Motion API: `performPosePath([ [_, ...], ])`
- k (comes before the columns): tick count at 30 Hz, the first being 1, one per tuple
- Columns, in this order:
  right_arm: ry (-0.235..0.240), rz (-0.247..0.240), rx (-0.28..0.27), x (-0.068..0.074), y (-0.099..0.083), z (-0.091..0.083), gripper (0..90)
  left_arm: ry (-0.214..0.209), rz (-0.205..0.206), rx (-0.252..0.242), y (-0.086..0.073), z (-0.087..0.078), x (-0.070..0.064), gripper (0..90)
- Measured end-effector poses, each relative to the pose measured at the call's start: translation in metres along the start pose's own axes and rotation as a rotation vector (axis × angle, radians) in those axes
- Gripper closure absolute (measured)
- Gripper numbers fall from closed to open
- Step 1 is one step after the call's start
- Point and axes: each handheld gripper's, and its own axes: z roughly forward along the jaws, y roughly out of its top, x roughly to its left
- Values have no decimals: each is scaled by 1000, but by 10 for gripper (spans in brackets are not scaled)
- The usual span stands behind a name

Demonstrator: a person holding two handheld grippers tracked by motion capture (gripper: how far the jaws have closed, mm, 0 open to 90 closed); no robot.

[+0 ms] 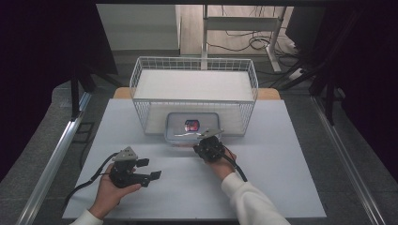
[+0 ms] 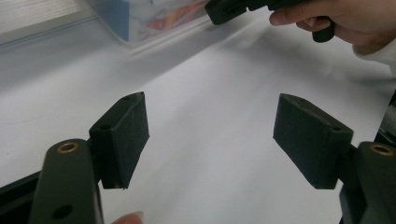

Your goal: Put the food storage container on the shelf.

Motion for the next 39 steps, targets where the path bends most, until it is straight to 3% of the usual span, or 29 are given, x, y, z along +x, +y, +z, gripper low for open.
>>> performPosePath([
  [5,-14,25,-16,-5,12,3,891,-5,1,2,-1,0,-1,264],
  [9,5,57,-39,-12,18,12,891,-1,-2,-8,-1,-1,-1,264],
  [19,-27,115,-59,-26,37,33,891,10,15,7,-1,0,1,263],
  [27,-25,127,-70,-30,40,35,891,21,21,4,-1,0,1,263],
  [31,-12,70,-69,-23,39,16,891,23,22,4,-1,0,0,263],
  [35,31,14,-69,-14,30,-24,891,34,24,3,-2,-1,0,263],
  [39,58,-25,-77,-5,4,-69,891,37,20,0,-2,-2,-1,263],
])
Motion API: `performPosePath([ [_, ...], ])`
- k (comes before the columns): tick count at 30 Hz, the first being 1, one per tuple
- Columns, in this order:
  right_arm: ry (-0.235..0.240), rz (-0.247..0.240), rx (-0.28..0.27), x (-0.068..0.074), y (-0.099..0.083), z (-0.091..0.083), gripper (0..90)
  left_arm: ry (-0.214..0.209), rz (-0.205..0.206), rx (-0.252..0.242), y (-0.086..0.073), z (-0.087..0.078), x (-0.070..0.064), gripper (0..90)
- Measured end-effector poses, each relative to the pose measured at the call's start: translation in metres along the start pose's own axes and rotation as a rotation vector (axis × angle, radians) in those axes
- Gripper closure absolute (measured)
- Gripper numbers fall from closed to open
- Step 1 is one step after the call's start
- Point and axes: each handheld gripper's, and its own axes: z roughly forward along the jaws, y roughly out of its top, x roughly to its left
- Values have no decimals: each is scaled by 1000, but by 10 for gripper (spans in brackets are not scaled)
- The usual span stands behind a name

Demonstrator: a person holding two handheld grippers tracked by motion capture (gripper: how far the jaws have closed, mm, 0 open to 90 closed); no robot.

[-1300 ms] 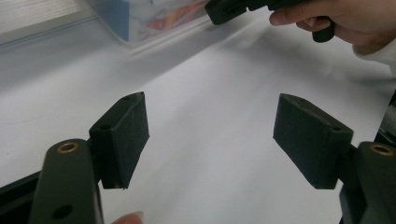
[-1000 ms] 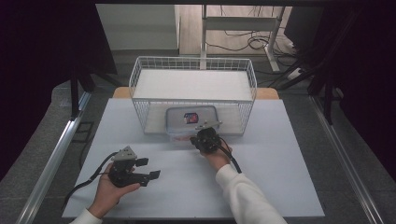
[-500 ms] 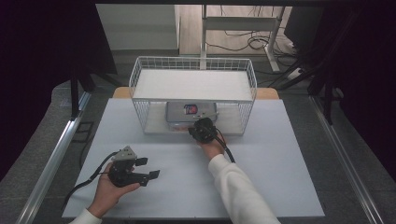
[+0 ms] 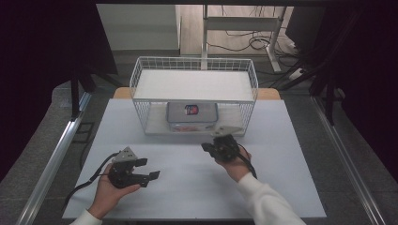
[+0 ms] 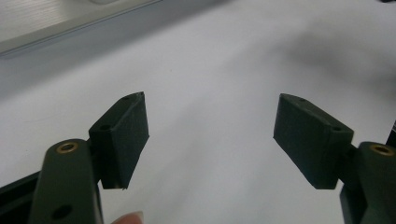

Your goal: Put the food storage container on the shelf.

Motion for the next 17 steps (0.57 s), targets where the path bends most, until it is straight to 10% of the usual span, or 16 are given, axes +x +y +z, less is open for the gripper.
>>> performPosePath([
  [11,-40,59,4,-9,-85,-96,881,18,-2,7,0,1,0,260],
  [15,-77,88,-30,-9,-93,-105,443,19,-5,2,0,1,0,260],
  [17,-90,90,-49,-8,-90,-107,386,20,-4,3,0,1,0,259],
])
